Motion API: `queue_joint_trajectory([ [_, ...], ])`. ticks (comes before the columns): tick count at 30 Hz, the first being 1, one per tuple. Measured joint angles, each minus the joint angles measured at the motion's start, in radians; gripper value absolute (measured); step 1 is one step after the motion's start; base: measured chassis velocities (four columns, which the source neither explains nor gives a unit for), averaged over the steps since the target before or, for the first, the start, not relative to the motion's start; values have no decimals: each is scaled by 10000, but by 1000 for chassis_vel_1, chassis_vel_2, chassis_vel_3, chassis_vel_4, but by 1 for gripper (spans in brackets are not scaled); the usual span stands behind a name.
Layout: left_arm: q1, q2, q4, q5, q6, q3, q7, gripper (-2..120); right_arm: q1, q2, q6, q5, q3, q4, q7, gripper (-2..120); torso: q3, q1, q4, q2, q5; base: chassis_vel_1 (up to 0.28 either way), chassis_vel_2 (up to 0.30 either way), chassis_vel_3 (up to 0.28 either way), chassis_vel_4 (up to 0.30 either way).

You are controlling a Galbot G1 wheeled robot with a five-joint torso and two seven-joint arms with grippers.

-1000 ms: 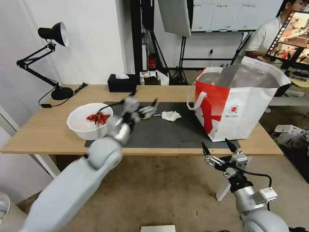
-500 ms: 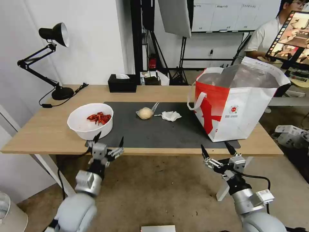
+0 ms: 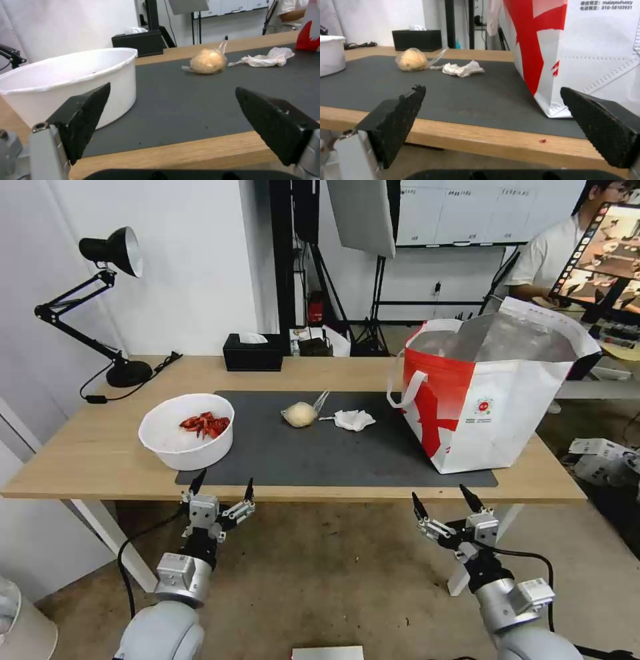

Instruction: Pick up the trash from the table and place it into the takeout bag.

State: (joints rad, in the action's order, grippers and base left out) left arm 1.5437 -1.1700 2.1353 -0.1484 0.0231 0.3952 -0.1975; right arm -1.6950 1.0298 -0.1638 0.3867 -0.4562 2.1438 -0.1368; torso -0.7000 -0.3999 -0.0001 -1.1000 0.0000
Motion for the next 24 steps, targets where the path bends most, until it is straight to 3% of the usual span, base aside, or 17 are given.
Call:
queue_joint_trajectory([
  [17,-51,-85,-182,102,-40,-58,12,100,509,-266,392,263,646,-6,-83,100,0,0,0,0,-1,0,0,0,0],
  [24,-10,-117,-169,114,-61,-93,81,100,2870,-1031,542,1641,1914,-521,143,100,-1,-1,3,1,1,0,0,0,0],
])
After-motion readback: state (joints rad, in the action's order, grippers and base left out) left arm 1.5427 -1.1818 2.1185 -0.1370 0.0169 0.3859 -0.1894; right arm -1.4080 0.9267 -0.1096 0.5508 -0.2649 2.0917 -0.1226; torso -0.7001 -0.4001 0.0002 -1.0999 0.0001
